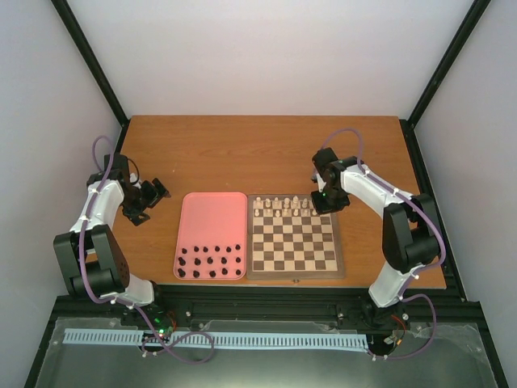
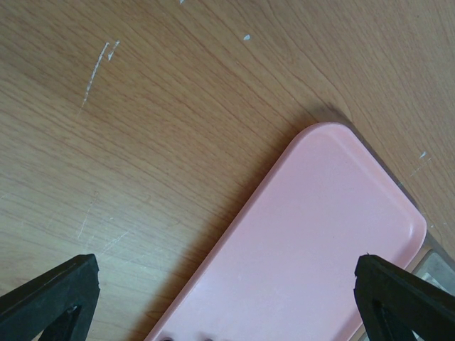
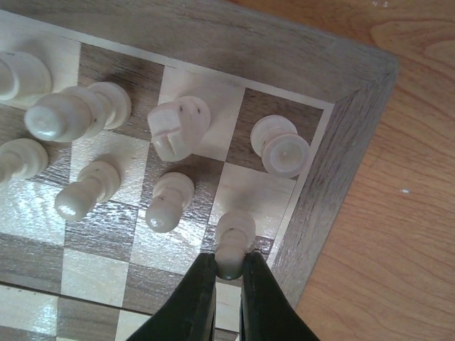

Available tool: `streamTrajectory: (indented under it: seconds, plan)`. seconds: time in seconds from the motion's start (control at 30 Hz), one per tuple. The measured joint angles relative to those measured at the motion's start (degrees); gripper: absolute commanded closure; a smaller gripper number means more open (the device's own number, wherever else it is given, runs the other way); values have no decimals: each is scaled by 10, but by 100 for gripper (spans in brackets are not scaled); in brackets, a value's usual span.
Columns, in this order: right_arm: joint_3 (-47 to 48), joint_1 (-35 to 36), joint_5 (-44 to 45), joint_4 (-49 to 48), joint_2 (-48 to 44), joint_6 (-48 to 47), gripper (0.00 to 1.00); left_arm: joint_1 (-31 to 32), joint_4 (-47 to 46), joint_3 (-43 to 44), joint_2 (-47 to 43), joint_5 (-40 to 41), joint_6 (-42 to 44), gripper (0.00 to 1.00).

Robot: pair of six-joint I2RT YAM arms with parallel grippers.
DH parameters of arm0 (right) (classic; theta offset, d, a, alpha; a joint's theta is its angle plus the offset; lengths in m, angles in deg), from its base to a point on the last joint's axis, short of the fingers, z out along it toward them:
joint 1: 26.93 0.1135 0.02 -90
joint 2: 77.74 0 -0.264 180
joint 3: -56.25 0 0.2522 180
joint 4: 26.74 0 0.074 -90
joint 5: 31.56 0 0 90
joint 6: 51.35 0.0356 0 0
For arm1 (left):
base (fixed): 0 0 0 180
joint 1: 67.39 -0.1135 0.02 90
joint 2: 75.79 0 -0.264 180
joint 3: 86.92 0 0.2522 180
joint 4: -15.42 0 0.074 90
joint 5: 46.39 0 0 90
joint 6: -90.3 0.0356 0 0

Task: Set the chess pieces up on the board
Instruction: Place the chess piece on the chessboard.

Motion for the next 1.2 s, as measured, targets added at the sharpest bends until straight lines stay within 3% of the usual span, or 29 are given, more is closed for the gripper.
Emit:
streamTrajectory:
  seconds: [0.7, 1.2]
  plan:
    - [-1, -3, 23, -11, 20, 0, 93, 0, 0, 0, 0, 0, 0, 0]
    - [-1, -4, 25, -13, 23, -3, 82, 0, 0, 0, 0, 0, 0, 0]
